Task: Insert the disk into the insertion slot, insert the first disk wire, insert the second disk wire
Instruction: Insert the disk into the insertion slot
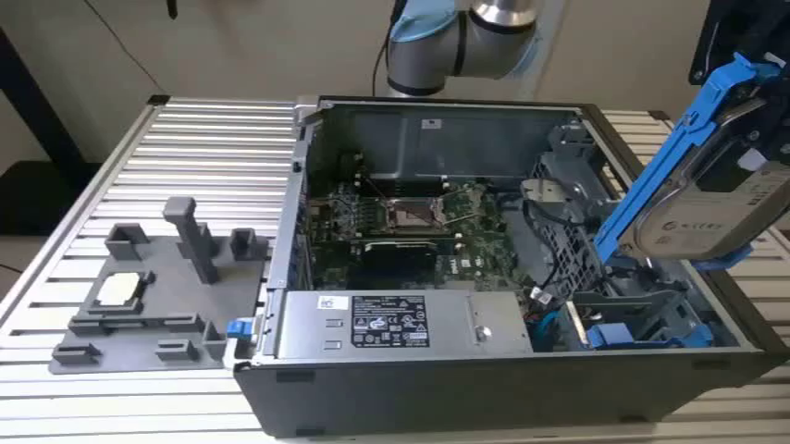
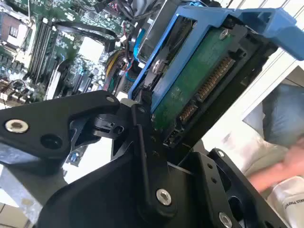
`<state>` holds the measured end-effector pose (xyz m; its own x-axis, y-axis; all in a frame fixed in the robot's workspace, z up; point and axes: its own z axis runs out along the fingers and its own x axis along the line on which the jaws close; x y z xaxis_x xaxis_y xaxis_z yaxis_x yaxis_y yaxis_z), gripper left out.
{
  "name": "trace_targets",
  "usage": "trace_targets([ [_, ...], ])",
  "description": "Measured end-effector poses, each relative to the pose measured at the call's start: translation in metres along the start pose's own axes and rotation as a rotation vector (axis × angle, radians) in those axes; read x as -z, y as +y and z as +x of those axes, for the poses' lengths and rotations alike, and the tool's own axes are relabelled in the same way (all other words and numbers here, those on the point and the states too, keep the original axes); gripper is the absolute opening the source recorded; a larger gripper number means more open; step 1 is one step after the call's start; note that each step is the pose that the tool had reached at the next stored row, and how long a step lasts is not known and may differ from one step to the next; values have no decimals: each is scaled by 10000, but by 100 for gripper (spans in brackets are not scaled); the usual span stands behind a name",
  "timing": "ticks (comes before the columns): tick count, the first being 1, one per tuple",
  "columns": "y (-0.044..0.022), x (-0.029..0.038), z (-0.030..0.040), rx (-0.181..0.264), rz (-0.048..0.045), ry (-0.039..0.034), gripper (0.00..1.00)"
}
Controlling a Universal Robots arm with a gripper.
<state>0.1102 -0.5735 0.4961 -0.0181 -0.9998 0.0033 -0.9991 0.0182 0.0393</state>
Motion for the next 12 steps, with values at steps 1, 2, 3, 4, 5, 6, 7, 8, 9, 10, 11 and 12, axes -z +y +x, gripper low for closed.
trace_targets([
  [1,0,0,0,0,0,0,33],
  [2,0,0,0,0,0,0,33],
  [3,0,0,0,0,0,0,33],
  [4,0,0,0,0,0,0,33],
  [5,0,0,0,0,1,-1,33],
  [6,0,0,0,0,0,0,33],
  [7,0,0,0,0,0,0,33],
  [8,0,0,0,0,0,0,33],
  [9,0,0,0,0,0,0,33],
  [10,0,0,0,0,0,0,33],
  [11,0,0,0,0,0,0,33],
  [12,0,-1,0,0,0,0,33],
])
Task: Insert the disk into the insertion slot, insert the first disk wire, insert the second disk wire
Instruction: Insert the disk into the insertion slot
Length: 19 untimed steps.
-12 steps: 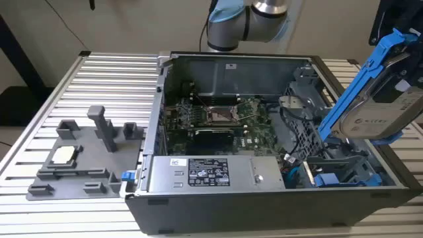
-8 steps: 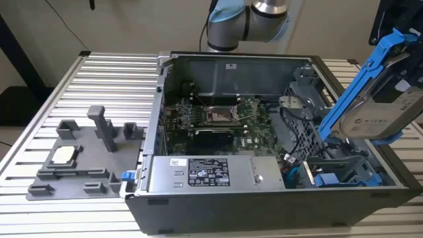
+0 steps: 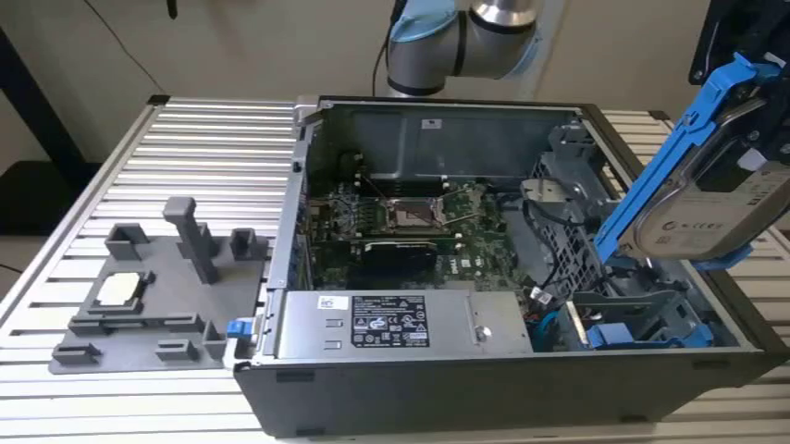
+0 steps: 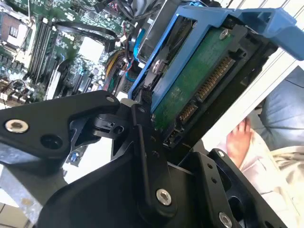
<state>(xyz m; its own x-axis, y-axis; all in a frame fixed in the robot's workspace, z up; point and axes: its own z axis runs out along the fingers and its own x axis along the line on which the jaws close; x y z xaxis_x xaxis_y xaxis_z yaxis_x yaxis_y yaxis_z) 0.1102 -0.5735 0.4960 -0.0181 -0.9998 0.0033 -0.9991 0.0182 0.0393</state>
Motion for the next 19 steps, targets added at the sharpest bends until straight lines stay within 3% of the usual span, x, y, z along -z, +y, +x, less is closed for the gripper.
trace_targets([
  [6,-3,-50,1,14,168,-2,33],
  [19,-51,-278,21,89,172,2,33],
])
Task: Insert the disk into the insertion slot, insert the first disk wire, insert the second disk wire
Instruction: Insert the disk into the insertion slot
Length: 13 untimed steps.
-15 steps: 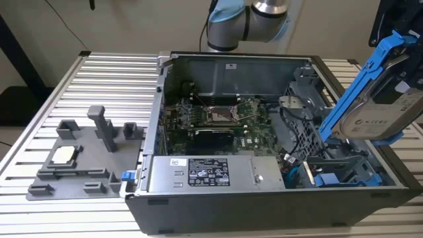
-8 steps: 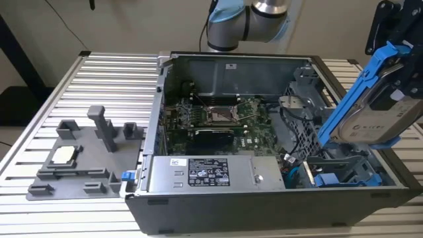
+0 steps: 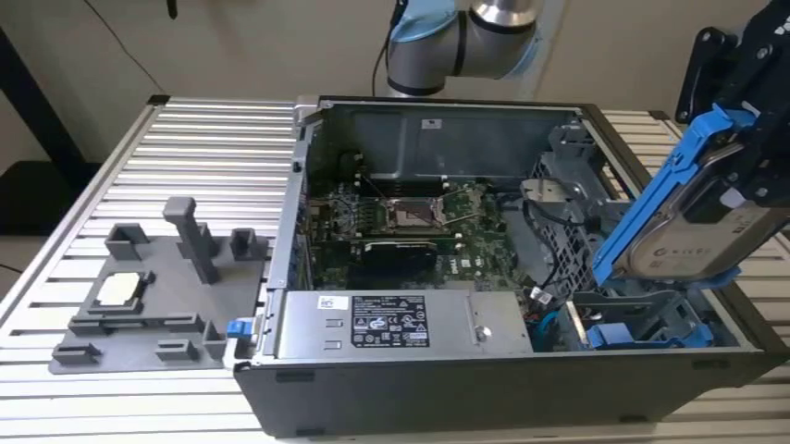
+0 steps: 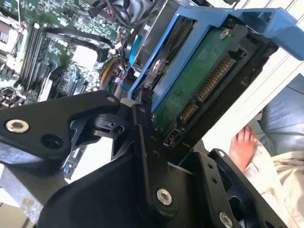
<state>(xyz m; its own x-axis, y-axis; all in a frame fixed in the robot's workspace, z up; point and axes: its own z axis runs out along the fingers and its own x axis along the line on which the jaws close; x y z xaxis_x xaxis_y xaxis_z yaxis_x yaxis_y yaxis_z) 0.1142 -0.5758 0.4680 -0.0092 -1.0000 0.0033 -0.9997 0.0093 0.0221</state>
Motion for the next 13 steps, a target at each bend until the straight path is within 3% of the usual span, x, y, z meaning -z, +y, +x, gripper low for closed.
trace_targets([
  [13,-61,-236,15,90,0,1,33],
])
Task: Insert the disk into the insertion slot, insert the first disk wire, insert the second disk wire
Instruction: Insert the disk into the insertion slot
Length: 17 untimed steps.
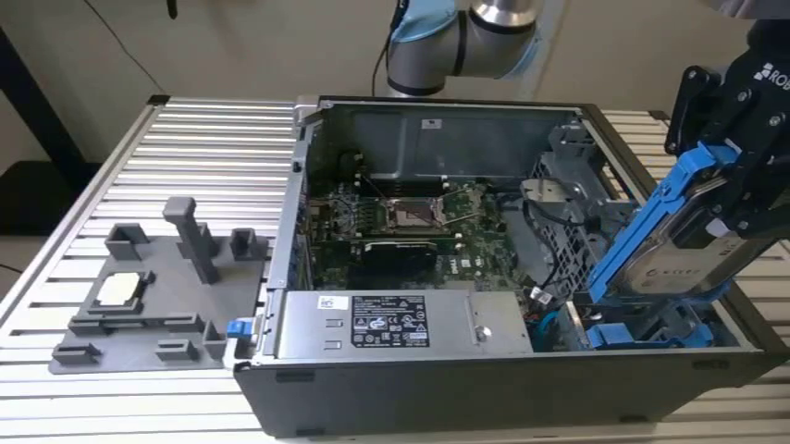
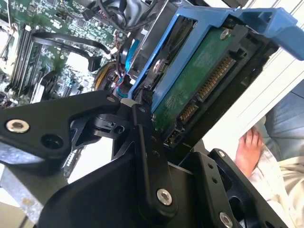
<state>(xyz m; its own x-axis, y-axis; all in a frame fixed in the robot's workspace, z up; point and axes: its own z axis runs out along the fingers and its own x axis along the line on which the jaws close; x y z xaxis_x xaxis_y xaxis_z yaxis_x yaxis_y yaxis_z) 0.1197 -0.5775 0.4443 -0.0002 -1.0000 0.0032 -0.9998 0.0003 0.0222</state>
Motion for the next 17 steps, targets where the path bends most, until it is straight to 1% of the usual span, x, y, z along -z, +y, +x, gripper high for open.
trace_targets([
  [4,-19,-71,0,15,0,0,33],
  [17,-35,-308,-1,39,0,1,33],
])
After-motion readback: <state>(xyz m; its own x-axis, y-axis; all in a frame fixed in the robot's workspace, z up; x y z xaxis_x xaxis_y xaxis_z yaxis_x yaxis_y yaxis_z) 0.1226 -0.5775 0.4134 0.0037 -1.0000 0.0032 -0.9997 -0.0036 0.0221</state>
